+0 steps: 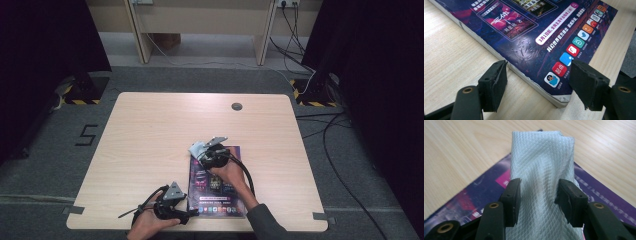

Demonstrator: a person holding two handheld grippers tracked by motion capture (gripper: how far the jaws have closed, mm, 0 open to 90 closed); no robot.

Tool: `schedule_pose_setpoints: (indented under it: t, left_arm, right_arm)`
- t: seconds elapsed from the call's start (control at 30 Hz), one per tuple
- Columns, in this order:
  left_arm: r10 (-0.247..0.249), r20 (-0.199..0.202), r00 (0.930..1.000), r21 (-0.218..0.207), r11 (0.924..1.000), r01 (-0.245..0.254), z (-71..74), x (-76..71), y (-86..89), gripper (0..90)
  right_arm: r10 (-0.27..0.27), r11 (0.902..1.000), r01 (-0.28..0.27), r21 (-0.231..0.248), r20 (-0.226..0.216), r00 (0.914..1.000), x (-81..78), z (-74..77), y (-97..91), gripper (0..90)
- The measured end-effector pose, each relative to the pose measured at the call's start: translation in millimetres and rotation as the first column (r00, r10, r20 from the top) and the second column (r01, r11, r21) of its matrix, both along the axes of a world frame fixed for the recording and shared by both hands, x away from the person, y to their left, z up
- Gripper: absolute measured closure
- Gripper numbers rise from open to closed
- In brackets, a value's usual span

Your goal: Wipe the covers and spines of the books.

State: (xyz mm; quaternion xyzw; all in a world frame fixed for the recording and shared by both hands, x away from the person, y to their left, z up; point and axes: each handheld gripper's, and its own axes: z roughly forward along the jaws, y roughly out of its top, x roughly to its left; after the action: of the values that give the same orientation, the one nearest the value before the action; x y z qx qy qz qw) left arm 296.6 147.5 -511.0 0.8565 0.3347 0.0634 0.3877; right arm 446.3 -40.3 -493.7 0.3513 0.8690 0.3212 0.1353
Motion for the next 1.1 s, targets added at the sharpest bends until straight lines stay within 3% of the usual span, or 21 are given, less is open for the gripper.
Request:
schedule_pose_setpoints:
  t: [0.17, 0.3, 0.4, 0.5, 0.6, 0.8, 1.0, 1.1]
  left_arm:
    - [0.001, 0.000, 1.0000, -0.001, 1.0000, -0.001, 0.0, -0.1, 0.1, 30.0]
    - [0.001, 0.000, 1.0000, -0.001, 1.0000, -0.001, -0.1, -0.2, 0.0, 29.9]
    - [0.000, 0.000, 1.0000, 0.000, 1.0000, 0.000, 0.0, 0.0, -0.1, 29.8]
    - [-0.001, 0.000, 1.0000, 0.000, 1.0000, 0.001, -0.1, 0.0, 0.0, 29.8]
    - [0.000, 0.000, 1.0000, 0.000, 1.0000, 0.000, 0.0, 0.0, -0.2, 29.8]
    - [0.002, 0.001, 1.0000, 0.001, 1.0000, -0.002, -0.1, -0.3, -0.2, 29.8]
    - [0.007, -0.002, 1.0000, -0.005, 1.0000, -0.007, -0.2, -0.7, -0.5, 29.8]
    - [0.003, 0.001, 1.0000, -0.001, 1.0000, -0.003, -0.2, -0.5, -0.1, 29.8]
  right_arm:
    - [0.000, 1.0000, 0.000, 0.002, -0.026, 0.9997, 6.6, 0.9, 1.0, 52.1]
    - [-0.053, 0.9984, 0.054, 0.019, -0.018, 0.9984, 15.8, -0.6, -1.0, 52.0]
    - [-0.051, 0.9987, 0.051, -0.003, -0.012, 0.9986, 18.2, 0.7, 2.4, 52.6]
    - [-0.048, 0.9986, 0.048, -0.021, 0.008, 0.9988, 14.4, 1.5, 5.9, 55.3]
    - [-0.020, 0.9997, 0.020, 0.012, -0.023, 0.9996, 9.6, 0.5, 6.4, 55.1]
    - [0.094, 0.9955, -0.094, 0.006, -0.033, 0.9950, -10.5, 1.1, 7.4, 55.1]
    - [0.084, 0.9960, -0.083, 0.032, -0.013, 0.9964, -20.0, -1.9, -11.8, 54.2]
    - [0.029, 0.9995, -0.029, 0.010, -0.001, 0.9996, -15.1, -0.7, -25.5, 52.2]
